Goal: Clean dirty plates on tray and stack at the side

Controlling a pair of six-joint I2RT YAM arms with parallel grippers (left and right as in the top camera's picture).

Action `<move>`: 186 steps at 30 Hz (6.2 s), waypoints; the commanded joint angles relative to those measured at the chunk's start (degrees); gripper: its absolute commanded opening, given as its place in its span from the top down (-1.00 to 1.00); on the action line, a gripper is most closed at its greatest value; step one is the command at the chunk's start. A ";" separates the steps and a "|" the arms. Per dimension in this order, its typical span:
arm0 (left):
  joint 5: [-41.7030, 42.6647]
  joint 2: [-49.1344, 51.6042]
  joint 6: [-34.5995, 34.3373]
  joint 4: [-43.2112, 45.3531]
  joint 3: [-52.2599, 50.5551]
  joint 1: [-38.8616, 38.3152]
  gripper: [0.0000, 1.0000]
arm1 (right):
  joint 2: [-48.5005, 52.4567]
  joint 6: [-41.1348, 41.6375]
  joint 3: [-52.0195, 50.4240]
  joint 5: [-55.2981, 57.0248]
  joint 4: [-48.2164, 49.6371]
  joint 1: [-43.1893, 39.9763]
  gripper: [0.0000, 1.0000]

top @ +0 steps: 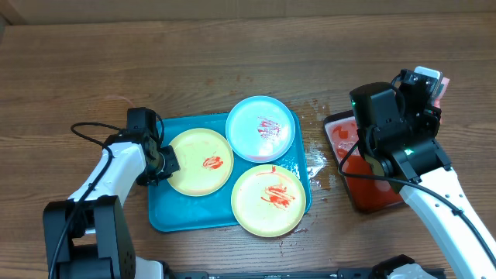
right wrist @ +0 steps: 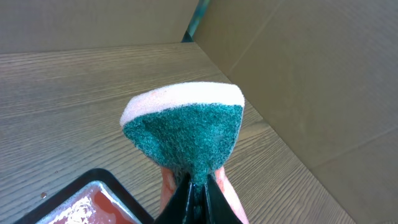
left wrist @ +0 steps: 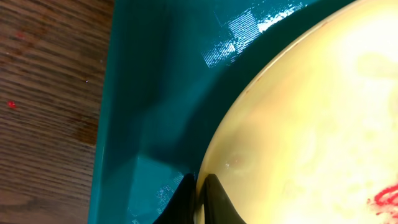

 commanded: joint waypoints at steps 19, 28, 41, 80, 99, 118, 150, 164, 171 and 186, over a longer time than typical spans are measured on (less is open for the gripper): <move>-2.03 0.74 -0.55 0.39 -0.39 0.24 0.91 | -0.96 0.20 1.44 0.81 0.28 0.17 0.92; -2.03 0.74 -0.55 0.59 -0.39 0.24 0.91 | 0.63 14.67 1.16 -35.39 -3.48 -5.66 0.92; -2.01 0.74 -0.57 0.61 -0.39 0.24 0.91 | 10.78 23.93 0.02 -58.90 -9.62 -13.09 0.92; 5.99 0.74 3.50 3.80 -0.39 0.37 0.91 | 23.52 9.90 -0.17 -90.16 18.40 14.25 0.92; 6.27 0.74 7.15 2.78 -0.39 0.42 0.91 | 34.88 8.15 -0.17 -100.63 37.29 19.80 0.92; 6.34 0.74 5.18 1.46 -0.39 0.35 0.91 | 47.21 3.52 9.20 -70.95 31.71 22.93 0.92; 6.32 0.74 5.44 2.49 -0.39 0.35 0.91 | 47.69 -13.31 11.50 -52.43 25.73 32.61 0.92; 6.51 0.74 5.42 2.51 -0.39 0.33 0.91 | 47.78 -13.55 11.47 -85.48 28.06 33.38 0.92; 6.54 0.74 5.22 2.51 -0.42 0.26 0.91 | 47.78 -7.98 11.47 -79.56 36.87 31.15 0.92; 6.97 0.74 4.79 2.47 -0.39 0.26 0.91 | 51.30 -4.94 11.47 -54.55 33.07 22.97 0.92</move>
